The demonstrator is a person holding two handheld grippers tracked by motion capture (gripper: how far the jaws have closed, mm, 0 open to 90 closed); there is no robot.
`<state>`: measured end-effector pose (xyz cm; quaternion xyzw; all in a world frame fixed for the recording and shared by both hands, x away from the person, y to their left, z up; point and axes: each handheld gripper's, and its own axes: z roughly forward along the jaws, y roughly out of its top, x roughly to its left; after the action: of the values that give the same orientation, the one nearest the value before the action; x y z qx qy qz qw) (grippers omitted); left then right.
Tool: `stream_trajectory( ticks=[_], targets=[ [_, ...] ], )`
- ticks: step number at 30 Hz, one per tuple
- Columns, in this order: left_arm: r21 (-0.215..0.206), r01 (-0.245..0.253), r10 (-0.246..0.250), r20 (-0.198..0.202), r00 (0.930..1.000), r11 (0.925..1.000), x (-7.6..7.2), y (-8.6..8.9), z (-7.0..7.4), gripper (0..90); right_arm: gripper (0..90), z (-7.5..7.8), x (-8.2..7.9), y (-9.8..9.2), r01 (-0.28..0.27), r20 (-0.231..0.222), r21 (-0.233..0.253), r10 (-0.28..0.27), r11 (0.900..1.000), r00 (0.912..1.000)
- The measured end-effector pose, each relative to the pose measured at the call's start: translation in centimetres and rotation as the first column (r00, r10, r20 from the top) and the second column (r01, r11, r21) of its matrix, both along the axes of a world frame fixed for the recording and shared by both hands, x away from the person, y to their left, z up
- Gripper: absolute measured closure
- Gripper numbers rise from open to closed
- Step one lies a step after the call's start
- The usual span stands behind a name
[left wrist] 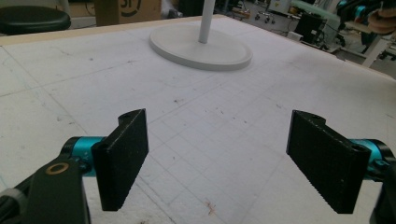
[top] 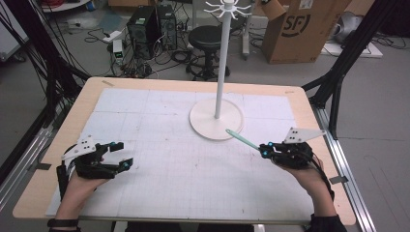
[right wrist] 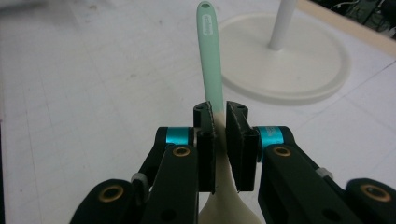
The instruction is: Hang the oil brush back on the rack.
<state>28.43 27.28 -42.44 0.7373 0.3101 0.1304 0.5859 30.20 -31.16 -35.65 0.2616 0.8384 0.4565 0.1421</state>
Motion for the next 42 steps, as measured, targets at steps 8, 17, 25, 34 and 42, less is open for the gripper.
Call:
stream_trajectory(
  ticks=[8,17,25,34,42],
  targets=[
    [-0.002,-0.004,0.004,0.002,1.0000,1.0000,0.0,0.0,0.0,21.8,83.3,5.0,0.5,-0.9,0.034,0.043,0.071,-0.037,0.997,0.9984],
    [-0.004,-0.002,0.002,0.001,1.0000,1.0000,0.0,0.0,0.0,22.0,83.3,10.4,1.1,-0.9,0.060,0.101,0.107,-0.071,0.992,0.9923],
    [0.000,0.001,-0.001,-0.001,1.0000,1.0000,0.0,0.1,0.0,22.0,83.3,13.9,1.7,-0.5,0.087,0.128,0.139,-0.105,0.986,0.9862],
    [-0.005,0.002,-0.002,-0.005,1.0000,1.0000,0.0,0.1,-0.1,22.1,83.3,17.2,2.2,-0.2,0.099,0.165,0.189,-0.131,0.977,0.9775],
    [-0.011,0.001,-0.001,-0.005,1.0000,0.9999,0.0,0.2,-0.1,22.1,83.3,19.1,2.7,0.4,0.109,0.181,0.201,-0.147,0.973,0.9726]
  ],
)
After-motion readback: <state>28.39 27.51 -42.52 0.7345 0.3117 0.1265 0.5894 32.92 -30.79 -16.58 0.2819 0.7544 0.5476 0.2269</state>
